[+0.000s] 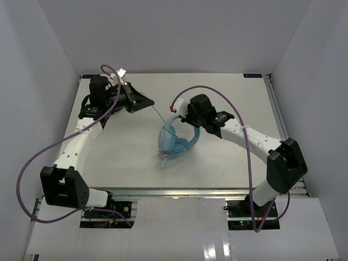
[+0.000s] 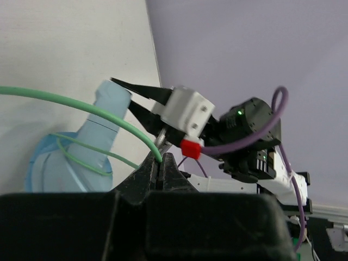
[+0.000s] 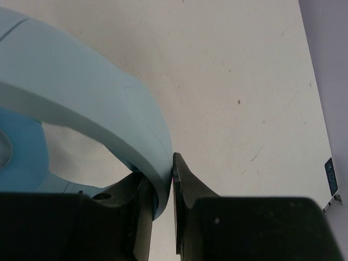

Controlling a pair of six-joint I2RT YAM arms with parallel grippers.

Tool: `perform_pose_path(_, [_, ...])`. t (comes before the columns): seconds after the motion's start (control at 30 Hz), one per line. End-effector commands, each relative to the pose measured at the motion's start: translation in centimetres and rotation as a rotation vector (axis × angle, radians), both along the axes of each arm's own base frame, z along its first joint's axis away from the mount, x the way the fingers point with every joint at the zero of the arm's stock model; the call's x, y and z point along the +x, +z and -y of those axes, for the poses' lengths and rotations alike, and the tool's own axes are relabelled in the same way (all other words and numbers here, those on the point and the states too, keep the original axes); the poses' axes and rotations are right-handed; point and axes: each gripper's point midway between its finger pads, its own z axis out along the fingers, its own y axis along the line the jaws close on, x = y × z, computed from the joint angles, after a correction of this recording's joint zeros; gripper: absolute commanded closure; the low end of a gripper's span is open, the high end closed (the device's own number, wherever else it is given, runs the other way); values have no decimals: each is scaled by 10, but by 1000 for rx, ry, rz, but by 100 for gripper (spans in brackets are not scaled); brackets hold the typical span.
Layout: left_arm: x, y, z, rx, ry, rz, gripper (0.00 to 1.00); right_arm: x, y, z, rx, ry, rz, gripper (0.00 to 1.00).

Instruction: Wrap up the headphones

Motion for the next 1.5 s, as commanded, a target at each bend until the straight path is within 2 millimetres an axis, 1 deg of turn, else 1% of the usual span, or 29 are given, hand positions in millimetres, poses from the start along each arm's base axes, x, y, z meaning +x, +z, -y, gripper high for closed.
perform_pose_path(0.0, [-31,88,9,-65,17,230,100,21,-4,15,-20,-184,-31,92])
perform_pose_path(0.1, [-43,92,8,-77,48,228,100,36,6,15,74,-281,-70,92])
perform_pose_path(0.13, [-46,89,8,-81,63,214,100,41,5,14,104,-309,-96,92])
perform_pose_path(0.17, [-47,80,7,-83,81,186,100,46,8,15,134,-333,-115,92])
perform_pose_path(0.2, [-47,66,7,-83,103,146,100,51,12,15,165,-354,-127,92])
perform_pose_path(0.23, [-48,59,7,-92,118,118,100,55,16,14,184,-365,-131,92])
perform_pose_path(0.3, [-47,52,10,-129,164,73,100,61,28,9,227,-382,-125,92])
perform_pose_path(0.37, [-43,40,14,-133,195,32,100,66,37,5,257,-403,-121,92])
perform_pose_path(0.43, [-37,34,17,-121,209,17,100,71,42,6,258,-433,-97,92])
perform_pose_path(0.53, [-28,39,24,-106,224,26,100,77,41,11,262,-482,-80,92])
perform_pose_path(0.6, [-21,36,29,-79,238,20,100,78,38,12,271,-506,-82,92])
perform_pose_path(0.7, [-9,23,36,-21,266,-2,100,78,34,15,292,-557,-86,92])
perform_pose_path(0.73, [-7,22,37,-4,277,-6,100,79,34,16,301,-575,-85,92])
perform_pose_path(0.9, [1,1,43,91,299,-82,100,79,33,16,332,-626,-78,92])
perform_pose_path(1.07, [0,-15,41,192,322,-162,100,82,26,15,337,-649,-87,92])
perform_pose_path(1.2, [-2,-15,41,230,328,-189,100,86,20,16,337,-681,-88,92])
perform_pose_path(1.37, [-2,-13,49,277,311,-214,100,89,14,17,343,-715,-91,92])
perform_pose_path(1.47, [-2,-16,54,272,303,-238,100,89,12,17,357,-736,-95,92])
